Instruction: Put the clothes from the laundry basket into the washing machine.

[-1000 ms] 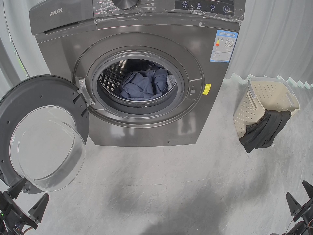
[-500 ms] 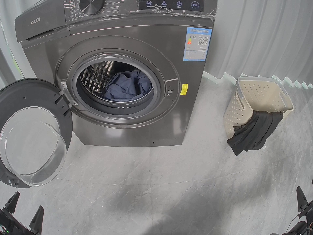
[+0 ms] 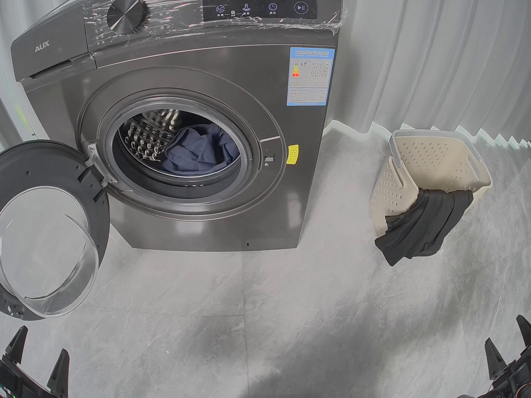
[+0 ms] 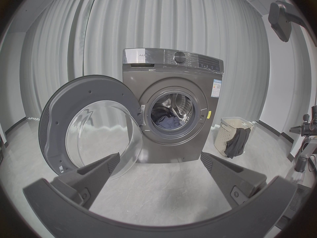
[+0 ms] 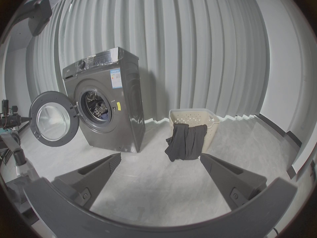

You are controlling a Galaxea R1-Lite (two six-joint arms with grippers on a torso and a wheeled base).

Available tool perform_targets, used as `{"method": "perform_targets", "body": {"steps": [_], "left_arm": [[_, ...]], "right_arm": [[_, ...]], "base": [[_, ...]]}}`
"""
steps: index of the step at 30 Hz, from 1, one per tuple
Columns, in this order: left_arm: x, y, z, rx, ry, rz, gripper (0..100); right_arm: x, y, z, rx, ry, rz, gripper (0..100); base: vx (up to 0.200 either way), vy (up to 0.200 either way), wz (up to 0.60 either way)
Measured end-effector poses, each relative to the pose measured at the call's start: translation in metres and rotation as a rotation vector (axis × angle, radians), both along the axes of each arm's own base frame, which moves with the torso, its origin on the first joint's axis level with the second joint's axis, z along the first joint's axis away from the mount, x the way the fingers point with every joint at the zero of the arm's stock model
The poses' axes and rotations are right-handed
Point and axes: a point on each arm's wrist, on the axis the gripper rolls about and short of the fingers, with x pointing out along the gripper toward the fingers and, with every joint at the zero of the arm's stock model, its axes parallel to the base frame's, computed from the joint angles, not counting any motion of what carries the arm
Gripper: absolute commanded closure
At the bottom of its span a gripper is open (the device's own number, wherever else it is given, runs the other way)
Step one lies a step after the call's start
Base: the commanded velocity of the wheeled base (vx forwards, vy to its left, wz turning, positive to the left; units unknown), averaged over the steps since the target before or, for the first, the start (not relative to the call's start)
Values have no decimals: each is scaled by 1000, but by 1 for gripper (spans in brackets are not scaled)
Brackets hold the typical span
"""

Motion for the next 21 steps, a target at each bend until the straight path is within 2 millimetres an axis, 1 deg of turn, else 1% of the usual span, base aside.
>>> {"method": "perform_targets", "body": {"steps": [4,21], "left_arm": [[-1,0,-1,5,-4,-1,0],[-1,1,-1,0,-10,4,0]], "right_arm": [[0,-1,-3,6,25,-22,0],[-1,-1,-3,0,23,-25,0]], "base": [[0,0,0],[0,-200,0]]}}
